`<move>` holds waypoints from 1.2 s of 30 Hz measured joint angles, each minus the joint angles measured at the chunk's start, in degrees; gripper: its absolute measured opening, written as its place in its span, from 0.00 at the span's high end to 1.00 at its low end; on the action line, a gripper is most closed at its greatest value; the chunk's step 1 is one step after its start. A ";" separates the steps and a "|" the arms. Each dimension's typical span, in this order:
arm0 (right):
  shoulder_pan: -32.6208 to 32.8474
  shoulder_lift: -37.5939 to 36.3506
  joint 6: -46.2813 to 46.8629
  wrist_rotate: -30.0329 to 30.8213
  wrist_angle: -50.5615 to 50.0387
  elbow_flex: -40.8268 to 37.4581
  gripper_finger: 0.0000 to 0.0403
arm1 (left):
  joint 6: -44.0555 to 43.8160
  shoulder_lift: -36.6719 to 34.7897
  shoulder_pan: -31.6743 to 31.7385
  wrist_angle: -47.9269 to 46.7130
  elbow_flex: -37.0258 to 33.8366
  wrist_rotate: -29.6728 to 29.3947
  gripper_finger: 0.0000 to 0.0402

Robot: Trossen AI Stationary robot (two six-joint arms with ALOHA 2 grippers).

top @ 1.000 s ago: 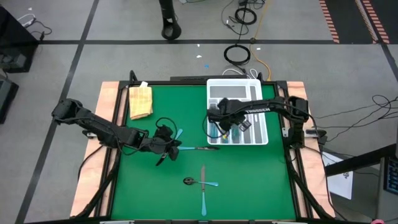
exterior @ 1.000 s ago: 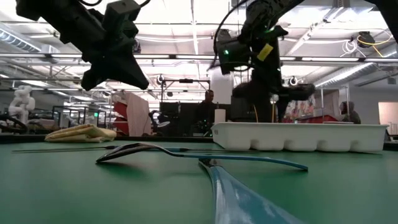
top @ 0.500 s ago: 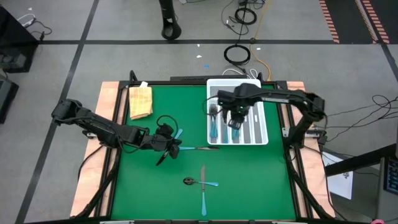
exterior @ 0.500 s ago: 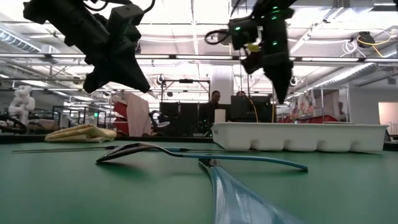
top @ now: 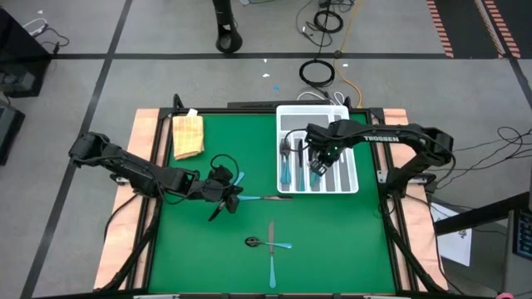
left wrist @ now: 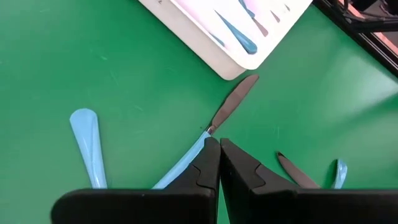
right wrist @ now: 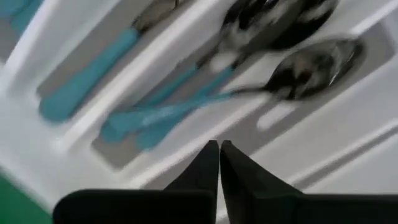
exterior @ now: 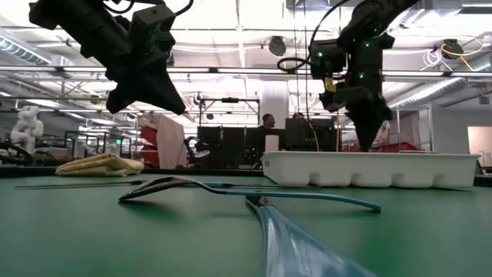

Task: Sort silverware
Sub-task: Put the blue spoon into the silverware organizer

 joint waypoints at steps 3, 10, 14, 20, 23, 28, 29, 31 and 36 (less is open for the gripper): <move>-0.67 0.06 0.01 3.52 1.41 -0.82 0.98 | 0.02 0.00 0.00 0.02 0.00 -0.02 0.96; -2.98 0.06 -2.56 5.45 -0.53 -0.84 1.00 | 0.04 0.00 0.00 0.00 0.00 -0.10 0.96; -4.10 0.06 -4.37 8.43 0.99 -0.84 1.00 | 0.05 0.00 0.00 -0.03 0.00 -0.15 0.96; -5.55 0.06 -5.79 8.81 1.99 -0.84 1.00 | 0.04 0.00 0.00 -0.30 0.00 -0.17 0.96; -5.53 0.06 -6.65 8.79 1.48 -0.88 1.00 | 0.04 0.00 0.00 -0.40 0.00 -0.20 0.96; -5.53 0.06 -6.41 8.75 3.32 -3.99 1.00 | 0.04 0.00 0.00 -0.42 0.00 -0.20 0.96; -5.53 0.06 -6.37 8.63 4.13 -5.01 1.00 | 0.04 0.00 0.00 -0.42 0.00 -0.20 0.96; -5.51 0.11 -6.25 8.38 6.14 -6.87 1.00 | 0.04 0.00 0.00 -0.43 0.00 -0.22 0.96; -5.51 0.13 -5.80 8.53 11.77 -9.55 1.00 | 0.02 0.00 0.07 -0.42 0.00 -1.10 0.96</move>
